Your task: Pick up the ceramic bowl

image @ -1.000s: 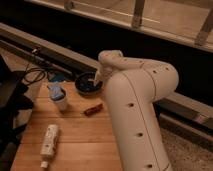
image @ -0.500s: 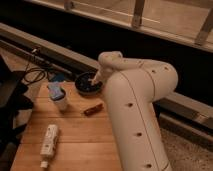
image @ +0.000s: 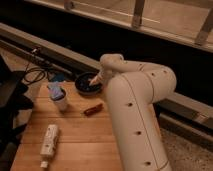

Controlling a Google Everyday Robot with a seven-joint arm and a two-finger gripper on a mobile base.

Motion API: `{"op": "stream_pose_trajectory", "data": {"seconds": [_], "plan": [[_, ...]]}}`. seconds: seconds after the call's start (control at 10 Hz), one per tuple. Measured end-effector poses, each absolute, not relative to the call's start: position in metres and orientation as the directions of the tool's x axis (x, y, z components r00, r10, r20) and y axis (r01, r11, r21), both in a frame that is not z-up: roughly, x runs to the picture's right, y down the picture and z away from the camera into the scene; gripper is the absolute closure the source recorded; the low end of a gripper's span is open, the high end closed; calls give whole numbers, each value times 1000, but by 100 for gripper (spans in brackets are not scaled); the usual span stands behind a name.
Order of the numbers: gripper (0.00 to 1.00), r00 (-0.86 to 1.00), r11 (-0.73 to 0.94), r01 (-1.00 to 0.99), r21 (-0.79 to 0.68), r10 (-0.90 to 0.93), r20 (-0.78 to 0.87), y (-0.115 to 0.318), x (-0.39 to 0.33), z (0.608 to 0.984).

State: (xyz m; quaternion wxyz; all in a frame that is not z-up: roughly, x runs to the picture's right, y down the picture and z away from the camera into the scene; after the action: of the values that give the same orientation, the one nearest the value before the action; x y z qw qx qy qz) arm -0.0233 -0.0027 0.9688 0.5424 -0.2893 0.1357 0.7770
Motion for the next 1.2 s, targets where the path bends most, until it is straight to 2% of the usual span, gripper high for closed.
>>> {"op": "stream_pose_trajectory", "data": {"seconds": [0.3,0.4,0.9,1.1,1.2], "plan": [[20,-221,-405,-903,-140,720,-658,15,-40,985],[23,-212,-408,-900,-151,714,-668,19,-51,988],[74,-218,-403,-905,-139,718,-661,22,-49,989],[91,-216,-402,-904,-142,720,-660,20,-50,988],[92,-212,-398,-906,-146,724,-657,17,-49,984]]}}
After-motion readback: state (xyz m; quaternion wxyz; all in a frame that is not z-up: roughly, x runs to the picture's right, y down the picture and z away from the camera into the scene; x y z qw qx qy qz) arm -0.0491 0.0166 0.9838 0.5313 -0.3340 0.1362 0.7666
